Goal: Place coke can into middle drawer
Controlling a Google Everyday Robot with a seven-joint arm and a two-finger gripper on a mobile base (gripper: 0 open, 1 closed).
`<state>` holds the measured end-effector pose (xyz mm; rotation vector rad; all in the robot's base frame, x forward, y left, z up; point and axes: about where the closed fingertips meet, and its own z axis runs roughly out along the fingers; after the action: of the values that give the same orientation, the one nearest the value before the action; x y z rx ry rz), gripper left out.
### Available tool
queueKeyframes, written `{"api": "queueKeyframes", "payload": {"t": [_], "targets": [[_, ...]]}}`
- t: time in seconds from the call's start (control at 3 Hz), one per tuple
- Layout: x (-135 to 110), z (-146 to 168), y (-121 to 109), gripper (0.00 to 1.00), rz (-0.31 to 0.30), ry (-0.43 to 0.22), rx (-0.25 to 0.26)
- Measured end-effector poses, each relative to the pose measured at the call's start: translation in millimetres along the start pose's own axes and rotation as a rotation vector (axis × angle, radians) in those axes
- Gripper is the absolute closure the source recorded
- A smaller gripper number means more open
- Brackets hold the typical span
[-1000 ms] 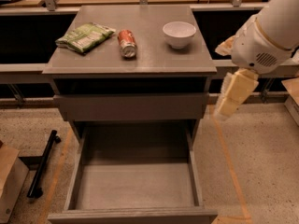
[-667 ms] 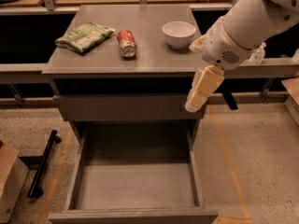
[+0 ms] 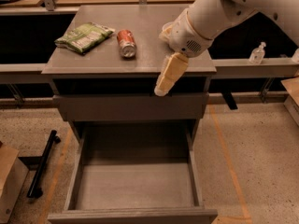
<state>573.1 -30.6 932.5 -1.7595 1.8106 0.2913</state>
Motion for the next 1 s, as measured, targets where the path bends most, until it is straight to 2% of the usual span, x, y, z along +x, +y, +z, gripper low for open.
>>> {"api": "queueKeyframes", "payload": {"t": [0.33, 0.67, 1.0], "targets": [[-4, 10, 4, 0.0, 0.03, -0.05, 0.012], [-19, 48, -7, 0.0, 0.059, -0.124, 0.033], [-32, 81, -36, 0.0, 0.083, -0.171, 0.075]]}}
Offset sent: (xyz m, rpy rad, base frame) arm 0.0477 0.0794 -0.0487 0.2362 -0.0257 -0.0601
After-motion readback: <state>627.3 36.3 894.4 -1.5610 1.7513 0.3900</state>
